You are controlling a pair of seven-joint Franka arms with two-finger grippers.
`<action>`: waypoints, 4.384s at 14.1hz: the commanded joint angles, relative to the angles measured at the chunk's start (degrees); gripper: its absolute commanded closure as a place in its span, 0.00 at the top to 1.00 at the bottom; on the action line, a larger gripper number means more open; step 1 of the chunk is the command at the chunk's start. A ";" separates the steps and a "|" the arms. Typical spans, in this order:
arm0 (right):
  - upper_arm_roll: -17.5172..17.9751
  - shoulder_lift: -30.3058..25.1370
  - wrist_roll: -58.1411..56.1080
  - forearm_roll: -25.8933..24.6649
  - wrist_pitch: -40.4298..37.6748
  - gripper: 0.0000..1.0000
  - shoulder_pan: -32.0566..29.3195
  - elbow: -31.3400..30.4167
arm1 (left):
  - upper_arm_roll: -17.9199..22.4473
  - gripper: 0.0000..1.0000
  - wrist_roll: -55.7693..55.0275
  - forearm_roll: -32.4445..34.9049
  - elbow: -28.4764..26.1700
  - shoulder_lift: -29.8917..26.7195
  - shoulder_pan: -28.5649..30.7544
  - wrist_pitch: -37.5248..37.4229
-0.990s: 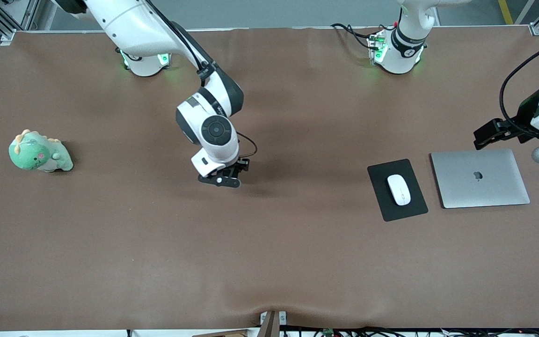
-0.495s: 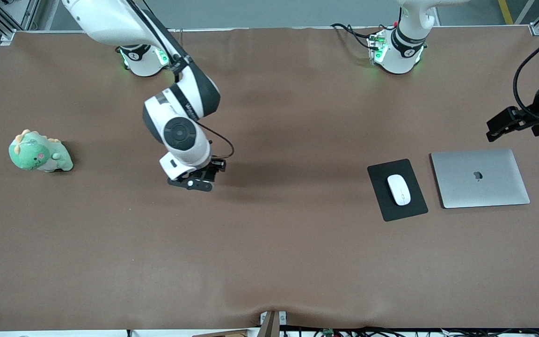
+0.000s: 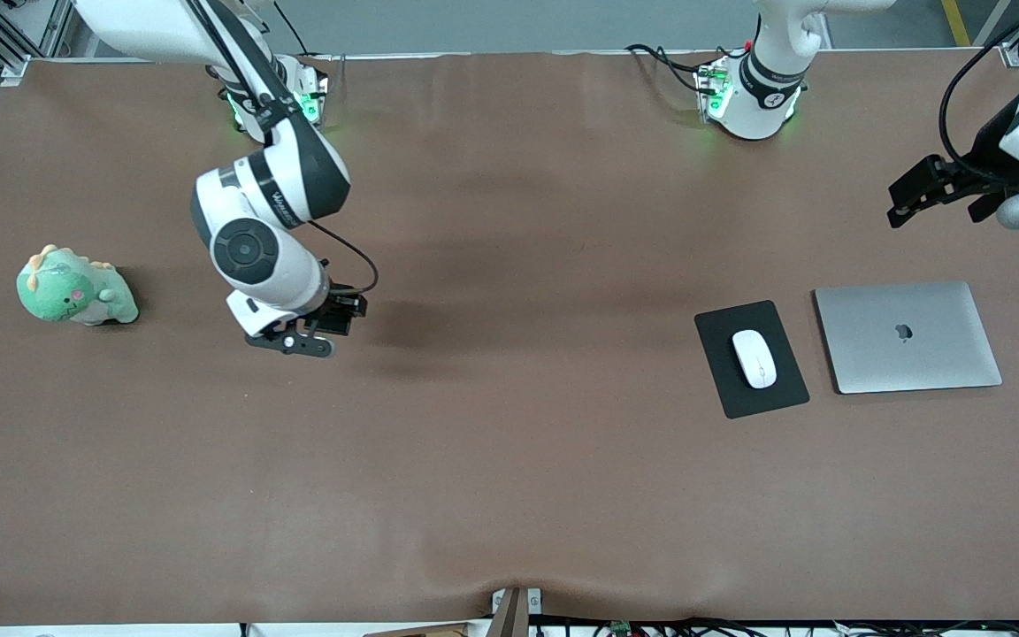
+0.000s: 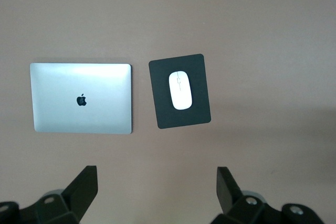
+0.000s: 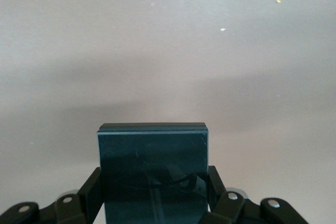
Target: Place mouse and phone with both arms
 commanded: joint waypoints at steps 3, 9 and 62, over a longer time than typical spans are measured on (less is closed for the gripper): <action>0.74 -6.43 -4.89 1.06 1.57 0.00 -4.59 -7.73 | 0.52 1.00 1.93 -1.01 -1.57 -1.15 -0.22 0.12; 0.57 -10.74 -11.67 1.06 7.54 0.00 -9.78 -16.00 | -1.33 1.00 2.29 -0.39 -1.04 -0.71 -0.49 -0.06; 0.39 -1.80 -47.62 0.01 -21.51 1.00 -31.06 11.30 | -1.42 1.00 1.76 -0.48 0.19 -0.36 -0.66 -2.25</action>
